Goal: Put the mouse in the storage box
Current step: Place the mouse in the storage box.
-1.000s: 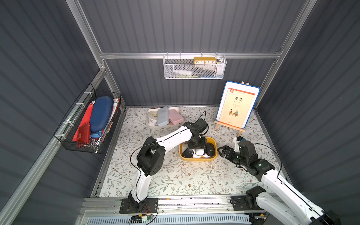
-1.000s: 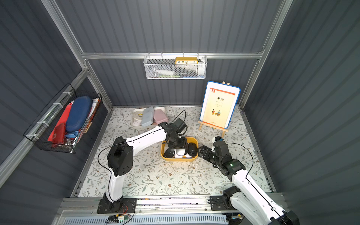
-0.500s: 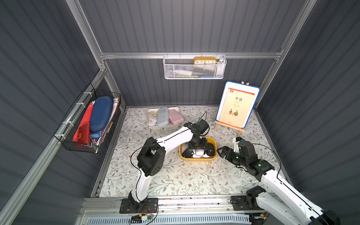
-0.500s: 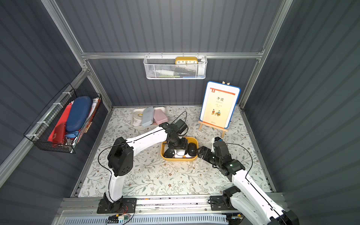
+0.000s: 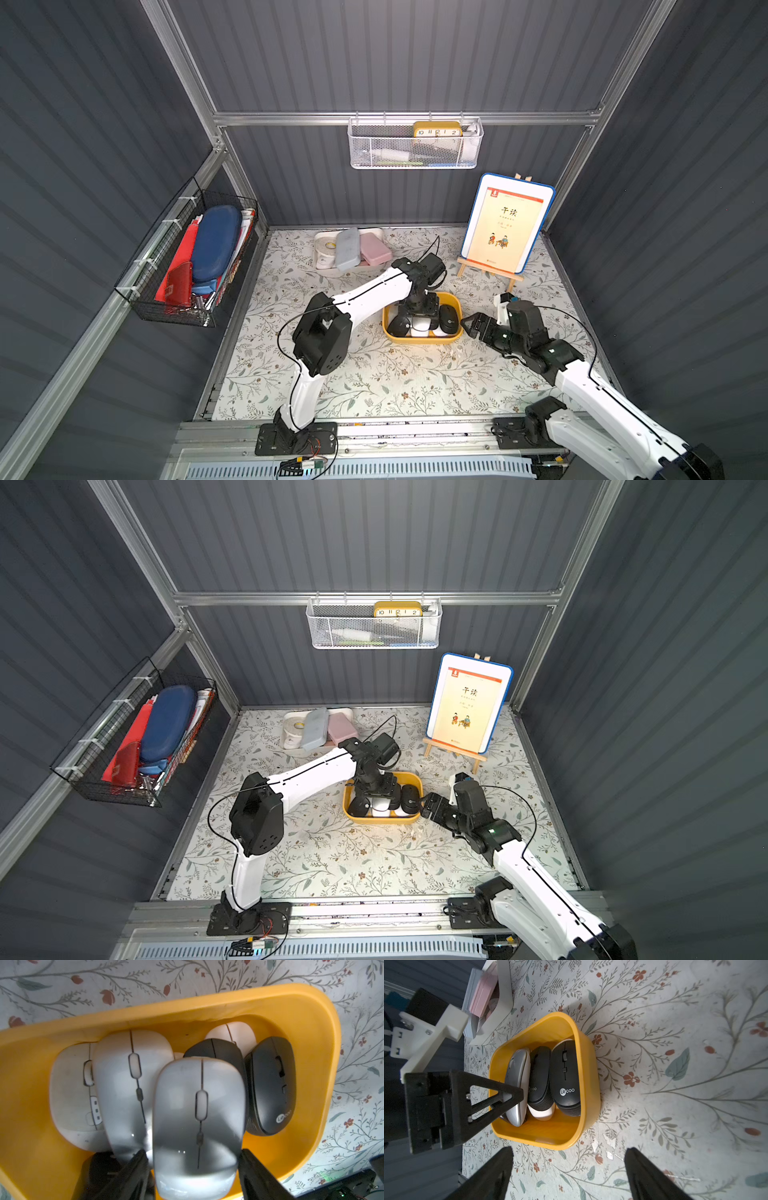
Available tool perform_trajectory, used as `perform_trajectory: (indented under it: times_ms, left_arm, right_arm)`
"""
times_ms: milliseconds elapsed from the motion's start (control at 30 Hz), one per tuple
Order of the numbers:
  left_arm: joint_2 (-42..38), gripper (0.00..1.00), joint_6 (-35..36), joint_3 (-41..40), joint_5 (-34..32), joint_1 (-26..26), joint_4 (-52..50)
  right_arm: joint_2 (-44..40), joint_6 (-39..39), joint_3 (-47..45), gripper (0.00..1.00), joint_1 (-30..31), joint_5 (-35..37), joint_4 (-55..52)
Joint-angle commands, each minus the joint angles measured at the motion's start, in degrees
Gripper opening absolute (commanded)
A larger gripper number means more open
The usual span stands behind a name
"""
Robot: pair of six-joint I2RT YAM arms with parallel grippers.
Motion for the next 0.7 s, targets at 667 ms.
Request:
perform_trajectory:
  times_ms: [667]
  left_arm:
    - [0.4,0.92,0.1,13.4,-5.8,0.1,-6.5]
  right_arm:
    - [-0.6,-0.3,2.1,0.90,-0.2,-1.0,-2.0]
